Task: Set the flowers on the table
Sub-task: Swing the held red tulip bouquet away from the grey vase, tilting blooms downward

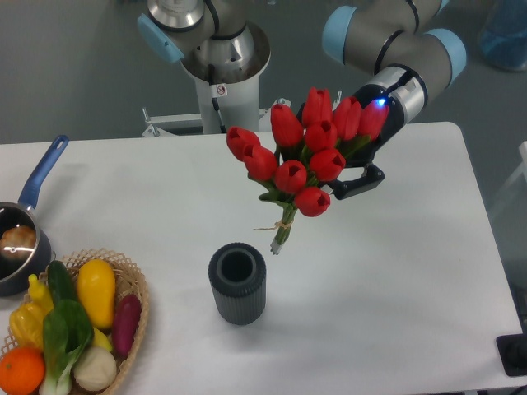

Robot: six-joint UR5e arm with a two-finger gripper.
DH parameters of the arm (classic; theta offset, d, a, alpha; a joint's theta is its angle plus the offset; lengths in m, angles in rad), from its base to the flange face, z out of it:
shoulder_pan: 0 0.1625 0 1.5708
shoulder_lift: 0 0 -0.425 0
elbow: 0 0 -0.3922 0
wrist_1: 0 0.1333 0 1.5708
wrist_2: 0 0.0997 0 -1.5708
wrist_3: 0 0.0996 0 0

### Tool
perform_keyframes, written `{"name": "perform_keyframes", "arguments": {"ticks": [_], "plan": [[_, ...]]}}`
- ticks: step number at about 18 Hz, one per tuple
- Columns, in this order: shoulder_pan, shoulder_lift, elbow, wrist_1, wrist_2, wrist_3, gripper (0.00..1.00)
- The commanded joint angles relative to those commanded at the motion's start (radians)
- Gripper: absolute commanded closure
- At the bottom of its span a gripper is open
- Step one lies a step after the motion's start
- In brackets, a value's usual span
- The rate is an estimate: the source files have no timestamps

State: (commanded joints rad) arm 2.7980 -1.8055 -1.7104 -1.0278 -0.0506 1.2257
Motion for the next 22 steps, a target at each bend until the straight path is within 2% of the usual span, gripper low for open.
{"name": "perform_keyframes", "arguments": {"ticks": [14, 18, 22], "plan": [[0.02, 0.0, -0.011, 0.002, 0.011, 0.052, 0.55], [0.021, 0.003, 0.014, 0.002, 0.118, 0.052, 0.55], [0.021, 0.0, 0.067, 0.0, 0.267, 0.051, 0.55]]}}
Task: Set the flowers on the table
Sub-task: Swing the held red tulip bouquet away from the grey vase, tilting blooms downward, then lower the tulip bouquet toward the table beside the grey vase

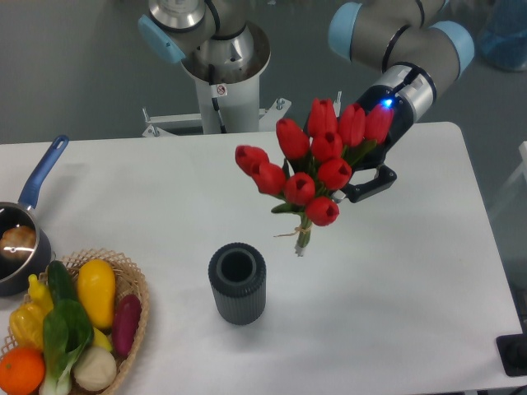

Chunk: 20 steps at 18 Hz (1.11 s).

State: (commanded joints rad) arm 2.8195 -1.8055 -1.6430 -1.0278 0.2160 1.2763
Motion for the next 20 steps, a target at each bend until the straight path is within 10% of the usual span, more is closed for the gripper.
{"name": "perform_keyframes", "arguments": {"ticks": [8, 20], "plan": [[0.063, -0.026, 0.035, -0.002, 0.156, 0.0, 0.54], [-0.043, -0.02, 0.091, -0.032, 0.762, 0.031, 0.54]]}}
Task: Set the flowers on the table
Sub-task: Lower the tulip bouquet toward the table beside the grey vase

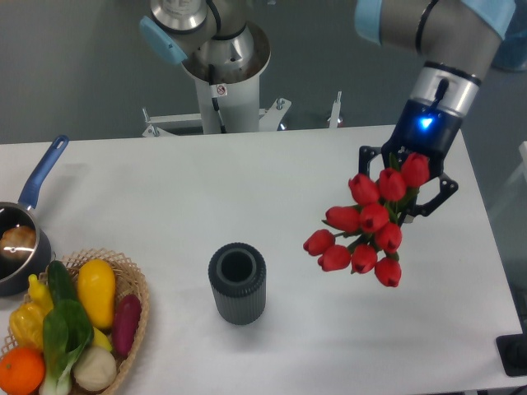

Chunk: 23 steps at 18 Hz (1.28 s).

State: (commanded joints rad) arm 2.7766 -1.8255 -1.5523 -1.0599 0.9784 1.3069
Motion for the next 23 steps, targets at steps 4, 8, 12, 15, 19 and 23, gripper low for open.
{"name": "perform_keyframes", "arguments": {"ticks": [4, 8, 12, 15, 19, 23], "plan": [[-0.005, 0.0, -0.025, -0.011, 0.019, 0.011, 0.54], [0.02, 0.0, -0.075, -0.012, 0.095, 0.017, 0.54], [0.051, -0.002, -0.113, -0.014, 0.125, 0.031, 0.54], [0.058, -0.002, -0.155, -0.014, 0.144, 0.032, 0.54], [0.049, -0.008, -0.166, -0.015, 0.197, 0.032, 0.52], [0.046, -0.018, -0.169, -0.023, 0.215, 0.034, 0.52]]}}
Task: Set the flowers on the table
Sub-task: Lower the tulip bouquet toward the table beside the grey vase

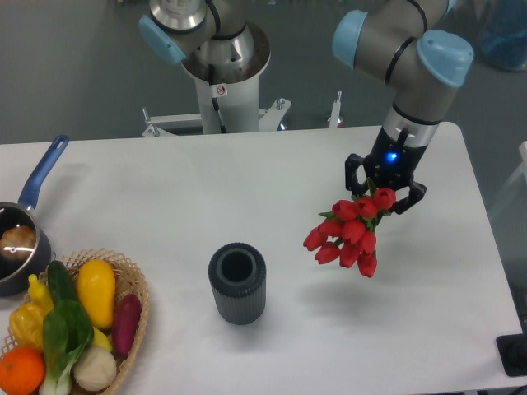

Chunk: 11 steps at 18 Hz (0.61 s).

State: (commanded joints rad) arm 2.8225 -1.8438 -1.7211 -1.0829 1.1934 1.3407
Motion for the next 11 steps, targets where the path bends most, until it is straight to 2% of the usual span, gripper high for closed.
{"name": "perform_keyframes", "arguments": {"ticks": [11], "plan": [[-0.055, -0.074, 0.002, 0.0, 0.121, 0.037, 0.52]]}}
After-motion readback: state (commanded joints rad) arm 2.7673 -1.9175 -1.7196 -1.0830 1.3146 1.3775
